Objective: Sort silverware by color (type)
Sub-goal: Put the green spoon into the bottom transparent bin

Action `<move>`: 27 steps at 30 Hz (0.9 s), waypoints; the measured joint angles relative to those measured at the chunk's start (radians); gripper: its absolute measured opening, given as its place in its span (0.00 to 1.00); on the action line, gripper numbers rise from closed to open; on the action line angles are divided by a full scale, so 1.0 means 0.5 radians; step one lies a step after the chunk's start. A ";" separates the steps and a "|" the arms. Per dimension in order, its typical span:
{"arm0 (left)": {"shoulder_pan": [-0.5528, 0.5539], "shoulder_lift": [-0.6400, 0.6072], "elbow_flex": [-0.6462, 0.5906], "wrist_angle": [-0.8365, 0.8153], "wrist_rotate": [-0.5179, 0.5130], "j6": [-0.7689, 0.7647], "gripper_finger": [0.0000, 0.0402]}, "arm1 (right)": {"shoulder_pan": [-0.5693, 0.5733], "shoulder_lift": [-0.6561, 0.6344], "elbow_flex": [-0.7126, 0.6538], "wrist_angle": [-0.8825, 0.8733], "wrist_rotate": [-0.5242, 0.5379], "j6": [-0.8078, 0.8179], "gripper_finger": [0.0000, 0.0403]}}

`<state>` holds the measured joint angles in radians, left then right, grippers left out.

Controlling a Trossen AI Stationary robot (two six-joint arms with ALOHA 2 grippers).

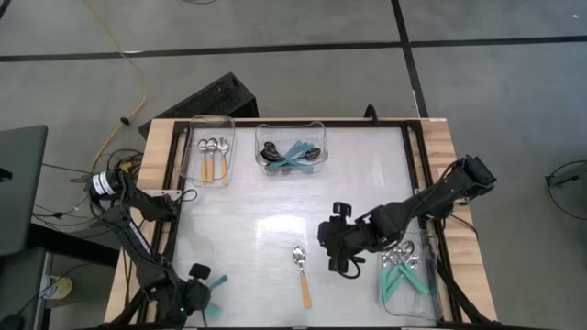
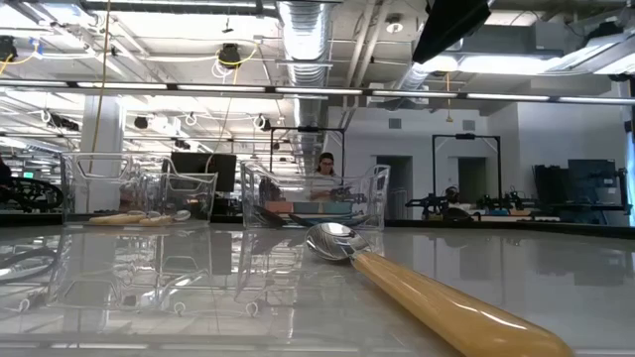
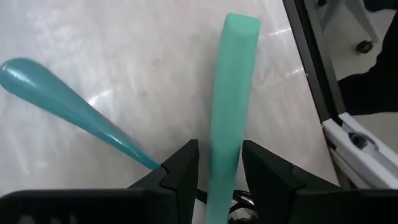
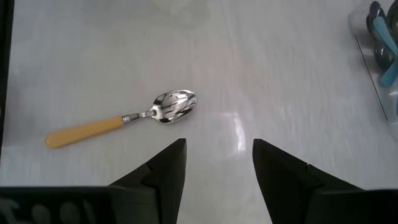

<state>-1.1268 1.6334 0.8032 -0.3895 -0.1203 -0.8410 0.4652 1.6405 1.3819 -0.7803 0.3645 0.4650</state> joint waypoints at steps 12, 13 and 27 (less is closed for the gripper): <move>0.055 -0.069 -0.002 -0.015 -0.162 0.192 0.08 | 0.016 0.000 0.000 0.006 -0.006 0.008 0.51; 0.068 -0.098 -0.003 -0.020 -0.218 0.202 0.08 | 0.022 0.000 0.000 0.006 -0.015 0.026 0.51; 0.529 -0.724 0.000 -0.115 -1.241 0.280 0.11 | 0.128 0.246 0.002 1.059 -0.002 -0.512 0.51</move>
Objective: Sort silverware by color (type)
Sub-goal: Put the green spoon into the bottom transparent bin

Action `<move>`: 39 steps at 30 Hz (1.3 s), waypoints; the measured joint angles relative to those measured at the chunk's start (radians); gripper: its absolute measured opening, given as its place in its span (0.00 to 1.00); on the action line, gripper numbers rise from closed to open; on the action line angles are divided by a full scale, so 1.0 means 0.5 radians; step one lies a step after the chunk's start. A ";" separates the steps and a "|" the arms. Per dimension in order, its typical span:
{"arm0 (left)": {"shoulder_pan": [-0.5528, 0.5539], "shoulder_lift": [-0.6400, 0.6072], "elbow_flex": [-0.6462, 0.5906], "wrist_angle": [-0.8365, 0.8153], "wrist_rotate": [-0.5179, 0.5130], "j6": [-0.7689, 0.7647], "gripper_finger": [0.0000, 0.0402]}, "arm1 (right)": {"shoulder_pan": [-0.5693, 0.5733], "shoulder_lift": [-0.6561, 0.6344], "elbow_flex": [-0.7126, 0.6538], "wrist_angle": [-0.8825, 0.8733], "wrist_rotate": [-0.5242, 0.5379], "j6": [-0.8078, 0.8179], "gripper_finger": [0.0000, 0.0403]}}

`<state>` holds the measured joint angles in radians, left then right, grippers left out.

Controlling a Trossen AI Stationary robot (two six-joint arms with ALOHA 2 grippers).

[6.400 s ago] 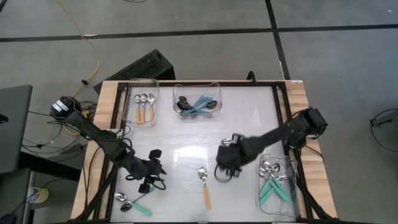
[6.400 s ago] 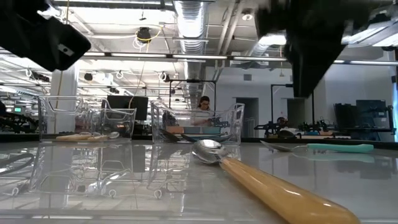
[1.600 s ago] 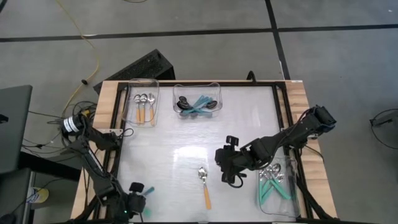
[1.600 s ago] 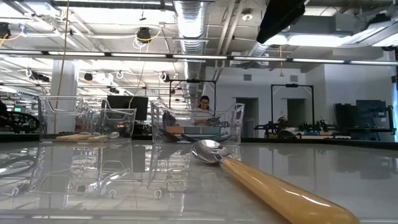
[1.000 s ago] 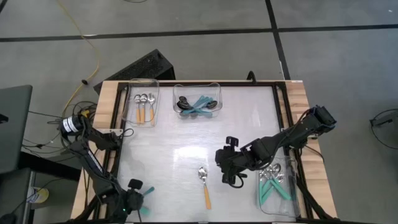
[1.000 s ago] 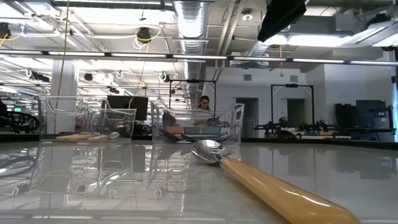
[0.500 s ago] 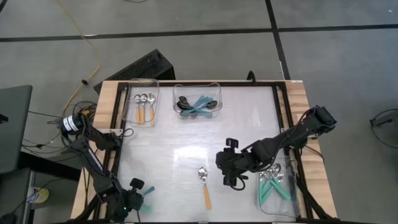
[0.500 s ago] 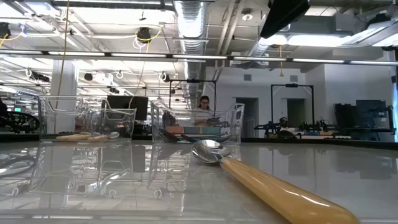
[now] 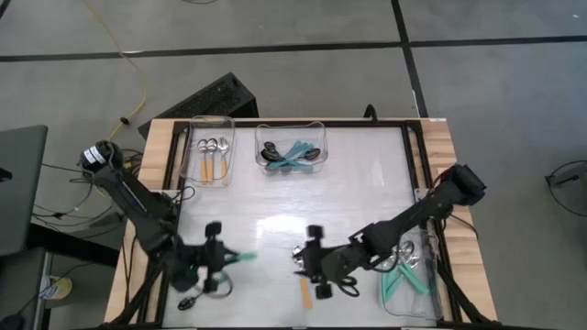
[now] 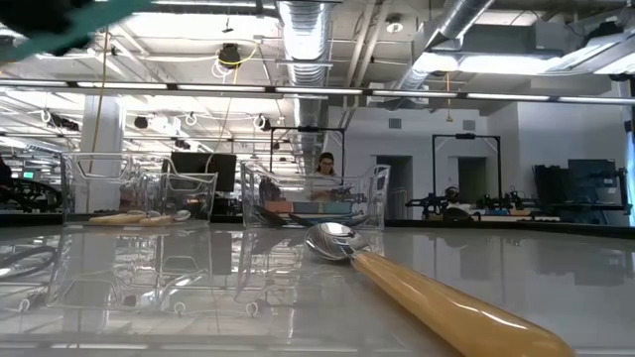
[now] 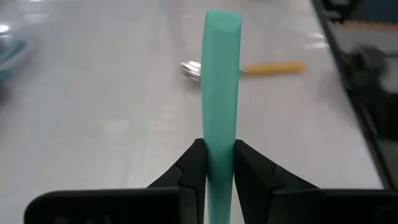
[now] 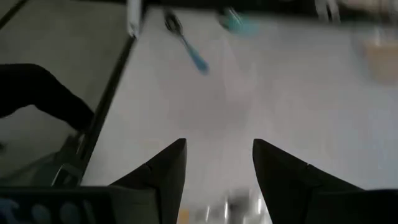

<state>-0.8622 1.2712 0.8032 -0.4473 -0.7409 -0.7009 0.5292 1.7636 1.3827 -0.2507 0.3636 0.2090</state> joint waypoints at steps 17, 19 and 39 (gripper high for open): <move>0.329 0.015 0.002 0.179 -0.016 0.327 0.11 | -0.249 0.190 0.000 0.543 0.208 -0.671 0.60; 0.329 0.015 0.002 0.188 -0.010 0.340 0.11 | -0.270 0.190 0.000 0.550 0.208 -0.705 0.63; 0.425 0.015 0.002 0.423 -0.050 0.616 0.11 | -0.404 0.190 0.000 0.668 -0.051 -0.840 0.65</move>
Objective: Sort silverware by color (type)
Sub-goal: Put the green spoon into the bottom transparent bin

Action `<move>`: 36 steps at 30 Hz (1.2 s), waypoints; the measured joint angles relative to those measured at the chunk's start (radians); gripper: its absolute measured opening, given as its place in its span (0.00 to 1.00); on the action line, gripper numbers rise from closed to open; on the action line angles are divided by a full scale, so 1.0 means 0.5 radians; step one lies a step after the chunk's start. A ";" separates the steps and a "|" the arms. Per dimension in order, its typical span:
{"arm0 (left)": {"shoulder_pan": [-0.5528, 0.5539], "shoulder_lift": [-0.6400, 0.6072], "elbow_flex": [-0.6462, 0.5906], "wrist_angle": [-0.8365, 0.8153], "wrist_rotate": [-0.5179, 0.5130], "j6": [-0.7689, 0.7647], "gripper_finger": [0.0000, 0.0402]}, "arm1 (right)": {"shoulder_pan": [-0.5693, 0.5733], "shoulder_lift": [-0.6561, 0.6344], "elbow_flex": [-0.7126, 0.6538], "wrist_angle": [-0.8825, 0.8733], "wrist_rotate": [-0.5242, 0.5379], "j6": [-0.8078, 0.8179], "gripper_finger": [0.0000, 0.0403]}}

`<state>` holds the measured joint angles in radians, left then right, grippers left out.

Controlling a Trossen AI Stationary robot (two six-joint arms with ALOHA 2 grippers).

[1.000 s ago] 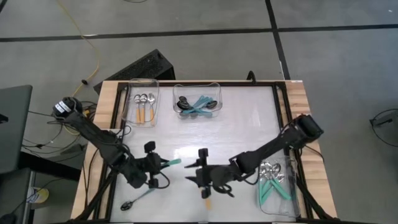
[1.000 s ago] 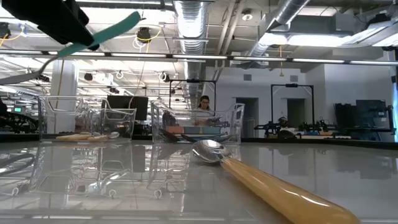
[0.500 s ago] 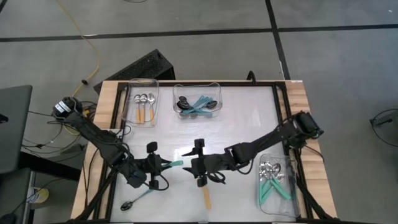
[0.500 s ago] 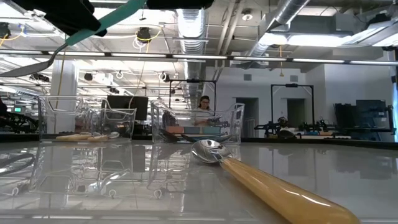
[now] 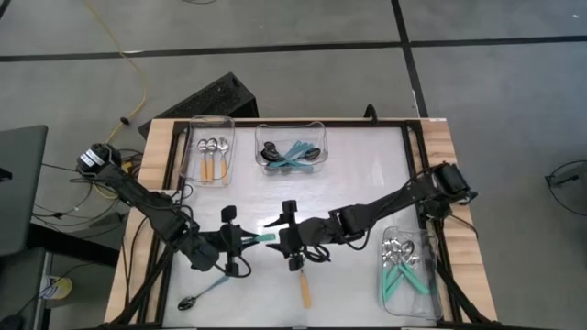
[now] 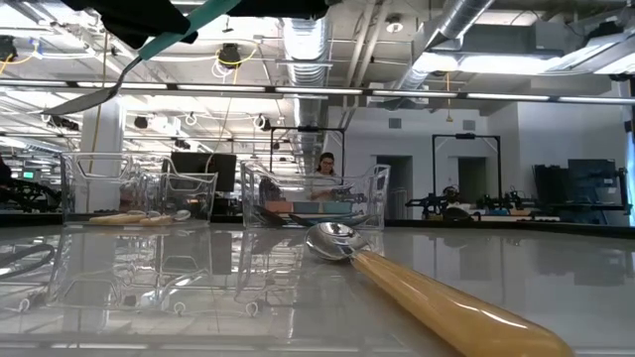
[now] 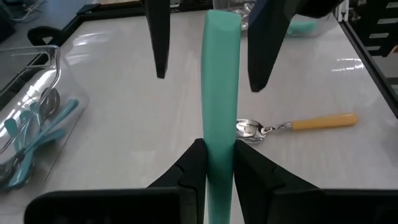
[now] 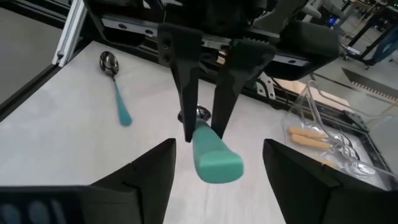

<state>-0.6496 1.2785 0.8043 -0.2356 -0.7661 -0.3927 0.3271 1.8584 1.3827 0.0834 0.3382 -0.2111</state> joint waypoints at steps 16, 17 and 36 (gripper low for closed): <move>0.007 -0.001 0.000 0.004 -0.002 -0.027 0.14 | 0.001 0.000 0.000 -0.004 -0.015 -0.012 0.26; 0.007 -0.001 0.000 0.004 0.005 -0.031 0.16 | 0.002 0.000 0.000 -0.010 -0.015 -0.012 0.26; -0.037 -0.202 0.002 -0.091 -0.023 0.007 0.50 | 0.802 -1.112 -0.001 -2.006 -0.192 1.981 0.26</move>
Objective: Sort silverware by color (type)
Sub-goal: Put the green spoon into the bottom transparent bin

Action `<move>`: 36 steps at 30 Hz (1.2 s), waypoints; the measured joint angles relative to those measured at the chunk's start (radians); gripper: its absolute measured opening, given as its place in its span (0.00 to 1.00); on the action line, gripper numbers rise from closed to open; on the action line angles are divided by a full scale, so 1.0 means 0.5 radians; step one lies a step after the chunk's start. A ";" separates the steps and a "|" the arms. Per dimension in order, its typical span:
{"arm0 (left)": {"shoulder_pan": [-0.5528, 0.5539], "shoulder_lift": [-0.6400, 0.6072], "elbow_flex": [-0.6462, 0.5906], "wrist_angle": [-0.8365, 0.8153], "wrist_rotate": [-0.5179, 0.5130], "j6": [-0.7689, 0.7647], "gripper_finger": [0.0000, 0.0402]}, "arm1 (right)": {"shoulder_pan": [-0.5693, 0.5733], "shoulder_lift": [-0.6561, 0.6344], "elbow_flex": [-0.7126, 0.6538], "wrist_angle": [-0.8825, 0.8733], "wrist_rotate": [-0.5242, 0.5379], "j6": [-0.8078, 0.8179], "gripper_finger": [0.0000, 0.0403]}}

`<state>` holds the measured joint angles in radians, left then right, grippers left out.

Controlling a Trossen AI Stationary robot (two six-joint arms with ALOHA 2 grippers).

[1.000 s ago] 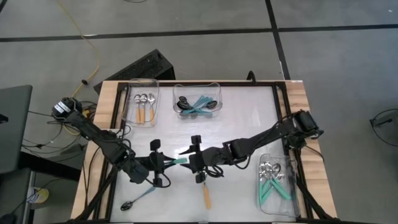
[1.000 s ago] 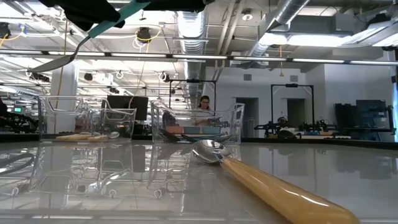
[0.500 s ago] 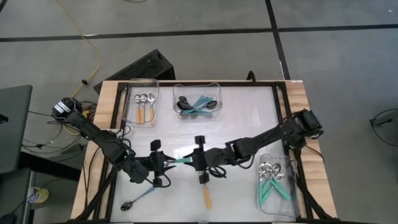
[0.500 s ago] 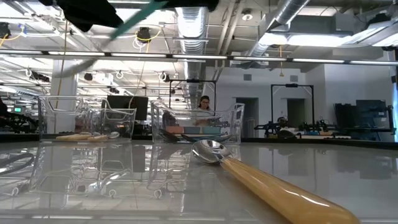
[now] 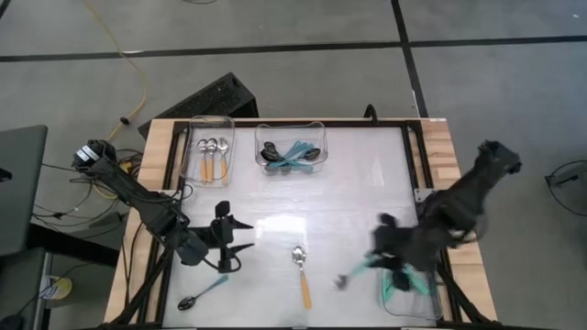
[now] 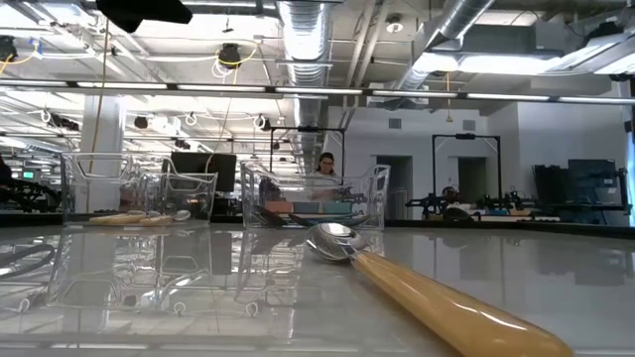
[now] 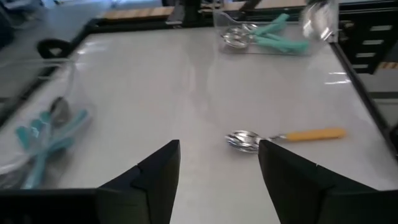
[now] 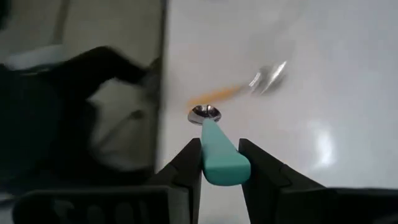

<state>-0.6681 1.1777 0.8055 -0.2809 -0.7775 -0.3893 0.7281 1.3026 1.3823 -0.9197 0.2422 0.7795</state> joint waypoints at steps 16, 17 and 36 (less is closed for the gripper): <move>0.100 -0.001 0.000 0.034 -0.045 -0.099 0.50 | 0.884 -0.257 -0.027 -1.302 0.254 1.911 0.26; 0.109 -0.001 0.000 0.039 -0.044 -0.110 0.50 | 0.883 -0.253 -0.027 -1.303 0.265 1.929 0.26; 0.181 -0.001 0.000 0.125 -0.024 -0.046 0.50 | 0.683 -0.074 -0.027 -1.164 -0.131 1.835 0.73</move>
<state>-0.5777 1.1774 0.8055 -0.2184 -0.7893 -0.4123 1.0698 1.2655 1.3689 -1.5015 0.1767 1.6969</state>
